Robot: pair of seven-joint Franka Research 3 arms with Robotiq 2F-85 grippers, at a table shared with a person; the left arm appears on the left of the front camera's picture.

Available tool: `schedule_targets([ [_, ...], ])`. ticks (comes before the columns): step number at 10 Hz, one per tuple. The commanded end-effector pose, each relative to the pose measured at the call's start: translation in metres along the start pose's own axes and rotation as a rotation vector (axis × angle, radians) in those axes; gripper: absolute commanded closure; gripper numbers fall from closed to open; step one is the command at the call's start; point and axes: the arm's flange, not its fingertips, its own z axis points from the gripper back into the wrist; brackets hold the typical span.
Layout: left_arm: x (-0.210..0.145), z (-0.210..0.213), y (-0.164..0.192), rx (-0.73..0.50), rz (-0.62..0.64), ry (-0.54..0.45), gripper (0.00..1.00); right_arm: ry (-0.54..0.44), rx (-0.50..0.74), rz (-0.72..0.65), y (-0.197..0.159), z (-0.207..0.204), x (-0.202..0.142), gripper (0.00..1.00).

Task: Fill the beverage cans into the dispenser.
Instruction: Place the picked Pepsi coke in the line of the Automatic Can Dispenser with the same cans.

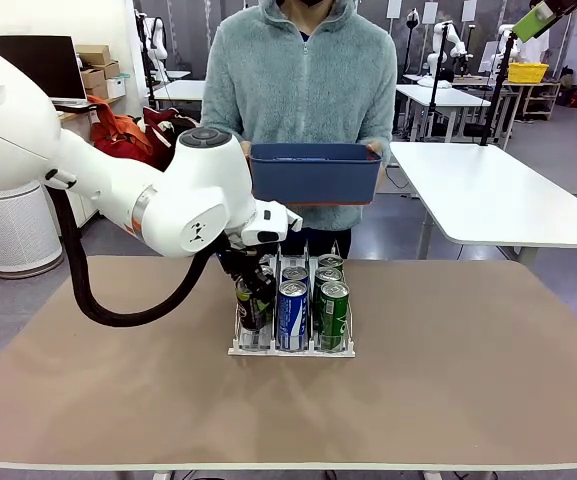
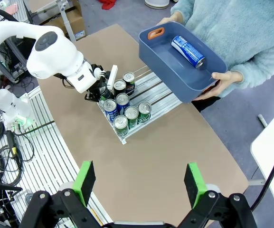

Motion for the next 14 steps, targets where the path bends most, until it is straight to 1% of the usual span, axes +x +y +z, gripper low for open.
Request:
schedule_targets([
  [1, 0.011, -0.011, 0.0, 0.023, -0.005, -0.046, 0.42, 0.003, -0.002, -0.008, 0.004, -0.002, -0.003, 0.0],
  [4, 0.006, -0.018, -0.008, -0.008, -0.01, -0.046, 0.42, 0.003, -0.002, -0.008, 0.004, -0.002, -0.003, 0.0],
  [5, 0.006, -0.021, -0.009, -0.028, 0.001, -0.029, 0.42, 0.003, -0.002, -0.008, 0.004, -0.002, -0.003, 0.0],
  [8, 0.001, -0.026, -0.01, -0.036, 0.005, 0.005, 0.42, 0.003, -0.002, -0.008, 0.004, -0.002, -0.003, 0.0],
  [14, -0.005, -0.042, -0.01, -0.081, -0.007, 0.1, 0.42, 0.003, -0.002, -0.008, 0.004, -0.002, -0.003, 0.0],
])
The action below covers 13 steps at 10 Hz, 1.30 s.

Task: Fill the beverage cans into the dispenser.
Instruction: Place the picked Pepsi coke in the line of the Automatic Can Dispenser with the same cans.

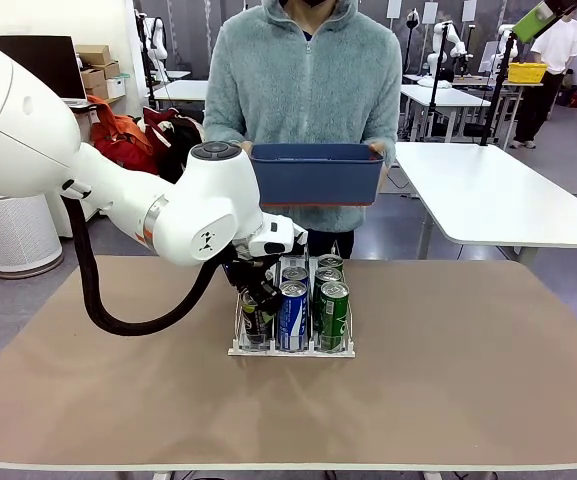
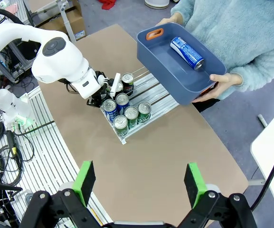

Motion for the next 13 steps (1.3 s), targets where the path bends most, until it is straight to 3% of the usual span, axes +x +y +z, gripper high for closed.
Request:
schedule_targets([
  [1, -0.006, -0.023, -0.001, -0.05, -0.002, 0.066, 0.42, 0.003, -0.002, -0.008, 0.004, -0.002, -0.003, 0.0],
  [7, 0.002, -0.001, 0.001, -0.005, 0.002, 0.008, 0.42, 0.003, -0.002, -0.008, 0.004, -0.002, -0.003, 0.0],
  [8, 0.003, 0.001, 0.0, -0.005, -0.004, 0.012, 0.23, 0.003, -0.002, -0.008, 0.004, -0.002, -0.003, 0.0],
  [9, 0.001, 0.005, 0.0, -0.014, 0.009, 0.012, 0.23, 0.003, -0.002, -0.008, 0.004, -0.002, -0.003, 0.0],
  [10, -0.003, 0.01, -0.002, -0.011, 0.014, 0.021, 0.04, 0.003, -0.002, -0.008, 0.004, -0.002, -0.003, 0.0],
  [11, -0.005, 0.015, -0.005, -0.012, 0.027, 0.021, 0.22, 0.003, -0.002, -0.008, 0.004, -0.002, -0.003, 0.0],
  [12, -0.006, 0.022, -0.008, -0.003, 0.033, 0.011, 0.0, 0.003, -0.002, -0.008, 0.004, -0.002, -0.003, 0.0],
  [13, -0.009, 0.034, -0.01, 0.017, 0.031, -0.004, 0.02, 0.003, -0.002, -0.008, 0.004, -0.002, -0.003, 0.0],
])
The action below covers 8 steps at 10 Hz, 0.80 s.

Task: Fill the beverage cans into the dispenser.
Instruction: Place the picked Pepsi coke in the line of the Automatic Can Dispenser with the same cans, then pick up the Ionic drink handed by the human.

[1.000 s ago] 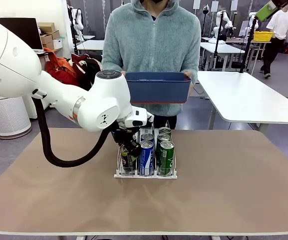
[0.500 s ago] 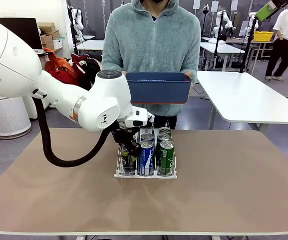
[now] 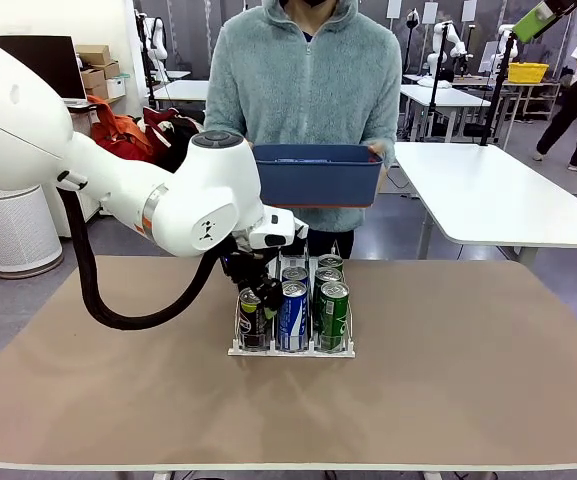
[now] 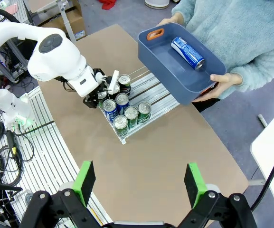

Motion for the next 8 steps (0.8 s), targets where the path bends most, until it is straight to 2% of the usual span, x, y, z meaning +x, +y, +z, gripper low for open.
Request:
schedule_targets([
  [1, -0.013, 0.02, -0.01, 0.035, 0.03, -0.017, 0.0, 0.002, -0.003, -0.008, 0.004, -0.002, -0.003, 0.0],
  [3, -0.015, 0.034, -0.016, 0.057, 0.047, -0.032, 0.0, 0.002, -0.003, -0.008, 0.004, -0.002, -0.003, 0.0],
  [4, -0.004, 0.023, -0.003, 0.026, 0.012, -0.028, 0.0, 0.002, -0.003, -0.008, 0.004, -0.002, -0.003, 0.0],
  [8, -0.004, 0.023, -0.003, 0.026, 0.012, -0.028, 0.0, 0.002, -0.003, -0.008, 0.004, -0.002, -0.003, 0.0],
])
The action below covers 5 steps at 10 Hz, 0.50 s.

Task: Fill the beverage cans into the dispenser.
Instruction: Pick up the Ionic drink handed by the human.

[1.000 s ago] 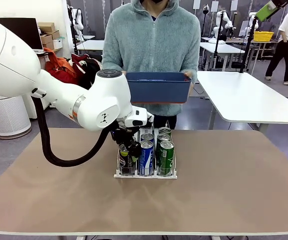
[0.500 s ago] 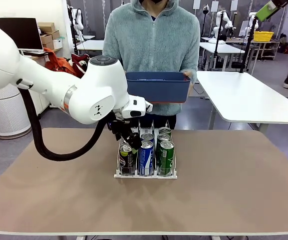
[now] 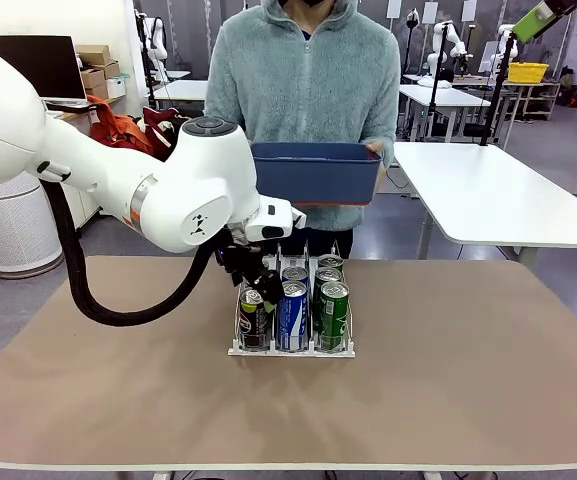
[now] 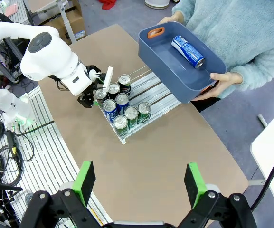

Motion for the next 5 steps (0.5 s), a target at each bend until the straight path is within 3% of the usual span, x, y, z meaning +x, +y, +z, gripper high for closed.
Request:
schedule_targets([
  [1, 0.003, 0.0013, 0.003, 0.0, -0.009, -0.007, 0.0, 0.002, -0.003, -0.008, 0.0037, -0.0021, -0.0029, 0.0],
  [5, 0.003, 0.0013, 0.003, 0.0, -0.009, -0.007, 0.0, 0.002, -0.003, -0.008, 0.0037, -0.0021, -0.0029, 0.0],
])
